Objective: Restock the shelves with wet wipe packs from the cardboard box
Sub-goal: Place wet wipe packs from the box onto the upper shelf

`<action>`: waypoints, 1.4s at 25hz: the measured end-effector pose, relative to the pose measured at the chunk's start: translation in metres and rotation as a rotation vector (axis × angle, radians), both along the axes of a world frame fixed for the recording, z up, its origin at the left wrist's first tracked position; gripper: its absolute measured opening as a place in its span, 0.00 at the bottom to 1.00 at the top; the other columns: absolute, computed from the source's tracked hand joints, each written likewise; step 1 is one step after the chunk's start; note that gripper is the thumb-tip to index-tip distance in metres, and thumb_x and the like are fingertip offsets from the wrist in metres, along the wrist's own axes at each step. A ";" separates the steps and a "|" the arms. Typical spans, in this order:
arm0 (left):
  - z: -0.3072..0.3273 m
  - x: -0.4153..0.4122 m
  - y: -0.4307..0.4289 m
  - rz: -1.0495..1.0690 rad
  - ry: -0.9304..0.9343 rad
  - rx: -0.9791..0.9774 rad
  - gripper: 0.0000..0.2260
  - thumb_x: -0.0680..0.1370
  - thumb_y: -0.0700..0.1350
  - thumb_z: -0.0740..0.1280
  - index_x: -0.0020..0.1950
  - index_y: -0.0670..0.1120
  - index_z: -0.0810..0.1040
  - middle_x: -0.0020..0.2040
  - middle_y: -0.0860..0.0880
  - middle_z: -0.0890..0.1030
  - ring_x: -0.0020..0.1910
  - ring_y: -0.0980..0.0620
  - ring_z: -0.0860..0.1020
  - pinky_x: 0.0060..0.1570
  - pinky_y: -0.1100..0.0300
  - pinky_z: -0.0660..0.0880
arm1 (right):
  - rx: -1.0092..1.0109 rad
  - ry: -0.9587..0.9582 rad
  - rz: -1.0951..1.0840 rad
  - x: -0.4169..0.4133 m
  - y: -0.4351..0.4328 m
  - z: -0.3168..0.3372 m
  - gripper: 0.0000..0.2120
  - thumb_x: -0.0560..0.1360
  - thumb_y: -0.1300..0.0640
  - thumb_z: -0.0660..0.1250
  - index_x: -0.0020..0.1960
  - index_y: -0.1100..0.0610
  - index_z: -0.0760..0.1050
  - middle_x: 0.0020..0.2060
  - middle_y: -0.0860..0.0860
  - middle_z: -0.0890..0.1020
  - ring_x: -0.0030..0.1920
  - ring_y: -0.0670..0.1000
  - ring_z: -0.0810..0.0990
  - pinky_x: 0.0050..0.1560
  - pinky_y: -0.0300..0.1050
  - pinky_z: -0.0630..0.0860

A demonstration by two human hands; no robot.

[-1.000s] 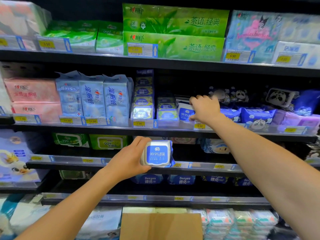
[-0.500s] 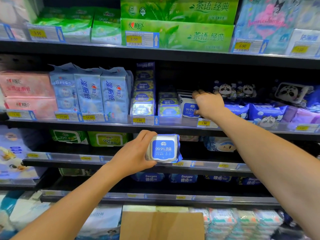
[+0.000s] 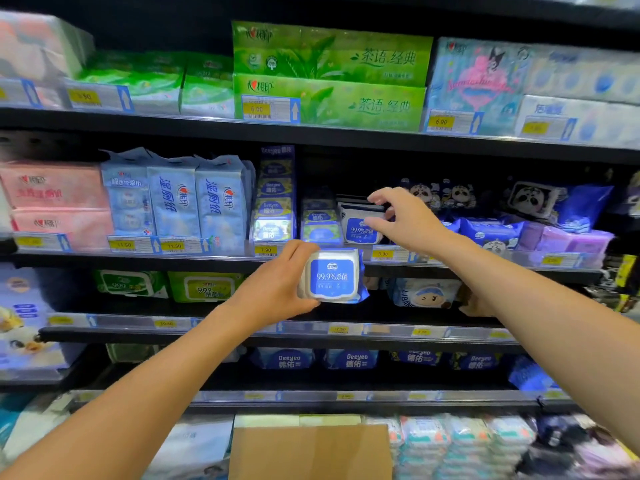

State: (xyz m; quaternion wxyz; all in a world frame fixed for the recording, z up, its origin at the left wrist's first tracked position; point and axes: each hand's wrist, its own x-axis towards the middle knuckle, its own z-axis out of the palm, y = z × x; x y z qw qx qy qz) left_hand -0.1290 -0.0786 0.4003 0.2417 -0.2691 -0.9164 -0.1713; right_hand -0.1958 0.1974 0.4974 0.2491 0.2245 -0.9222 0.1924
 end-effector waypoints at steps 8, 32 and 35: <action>0.042 0.017 0.027 -0.087 0.107 0.042 0.36 0.73 0.52 0.78 0.76 0.51 0.63 0.69 0.52 0.66 0.56 0.50 0.78 0.47 0.49 0.81 | -0.194 -0.544 0.136 0.078 0.007 -0.002 0.30 0.75 0.42 0.73 0.72 0.44 0.65 0.52 0.46 0.81 0.43 0.46 0.84 0.44 0.43 0.79; 0.093 -0.066 0.070 -0.020 -0.177 0.540 0.21 0.85 0.37 0.60 0.78 0.49 0.68 0.65 0.48 0.78 0.60 0.53 0.78 0.44 0.60 0.81 | -0.205 -0.026 -0.206 -0.015 0.032 0.005 0.32 0.68 0.38 0.78 0.67 0.47 0.73 0.52 0.42 0.82 0.55 0.48 0.82 0.62 0.58 0.76; 0.086 -0.074 0.072 -0.071 -0.217 0.488 0.29 0.83 0.31 0.59 0.81 0.53 0.64 0.63 0.47 0.78 0.62 0.49 0.79 0.54 0.55 0.81 | -0.156 -0.033 -0.254 -0.022 0.037 -0.001 0.33 0.70 0.37 0.76 0.70 0.46 0.72 0.58 0.44 0.83 0.61 0.50 0.80 0.65 0.58 0.68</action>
